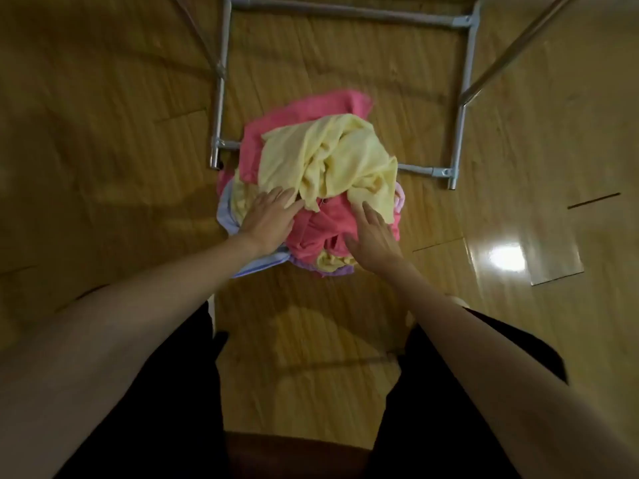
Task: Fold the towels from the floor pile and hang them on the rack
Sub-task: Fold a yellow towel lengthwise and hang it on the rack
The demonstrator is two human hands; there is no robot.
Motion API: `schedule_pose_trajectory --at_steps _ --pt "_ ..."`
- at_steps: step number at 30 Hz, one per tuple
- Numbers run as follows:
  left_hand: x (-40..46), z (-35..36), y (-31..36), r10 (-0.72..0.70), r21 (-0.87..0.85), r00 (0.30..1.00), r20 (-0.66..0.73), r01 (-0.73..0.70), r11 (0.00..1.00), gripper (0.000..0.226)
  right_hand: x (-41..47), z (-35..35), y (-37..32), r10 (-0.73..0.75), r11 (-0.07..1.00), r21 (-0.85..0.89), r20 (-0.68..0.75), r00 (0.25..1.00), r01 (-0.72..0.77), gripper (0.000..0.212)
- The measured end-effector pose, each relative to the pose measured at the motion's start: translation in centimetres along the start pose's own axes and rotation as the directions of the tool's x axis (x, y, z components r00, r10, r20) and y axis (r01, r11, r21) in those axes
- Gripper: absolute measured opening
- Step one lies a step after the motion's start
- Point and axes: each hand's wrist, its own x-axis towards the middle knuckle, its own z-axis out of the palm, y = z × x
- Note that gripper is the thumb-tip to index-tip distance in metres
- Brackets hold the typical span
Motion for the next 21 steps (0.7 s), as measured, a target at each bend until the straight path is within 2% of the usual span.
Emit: schedule_pose_trajectory --at_steps 6,9,12,15,18,21 --pt "5.2 4.4 0.7 0.084 0.051 0.993 -0.084 -0.08 0.996 0.038 4.6 4.9 0.8 -0.079 0.996 -0.033 0.038 0.996 0.081 0.07" --pt "6.5 5.0 1.0 0.102 0.081 0.988 -0.117 -0.093 0.992 0.027 5.7 5.7 0.8 -0.067 0.998 -0.021 0.017 0.998 0.067 0.071" --pt "6.7 4.7 1.0 0.094 0.064 0.978 -0.187 -0.083 0.994 0.029 5.4 6.0 0.5 -0.06 0.998 0.021 -0.008 0.998 0.06 0.07" --pt "5.8 3.7 1.4 0.054 -0.054 0.926 -0.373 -0.08 0.995 0.016 4.7 5.5 0.2 -0.054 0.998 0.035 -0.01 0.999 0.054 0.071" --pt "3.7 0.9 2.2 -0.018 -0.227 0.856 -0.516 -0.116 0.967 0.012 3.3 4.0 -0.7 -0.033 0.992 0.118 -0.073 0.997 0.042 0.071" --pt "0.9 -2.8 2.8 -0.118 -0.418 0.808 -0.577 -0.169 0.893 0.019 1.5 1.8 -1.9 -0.049 0.97 0.229 -0.144 0.988 0.082 0.069"
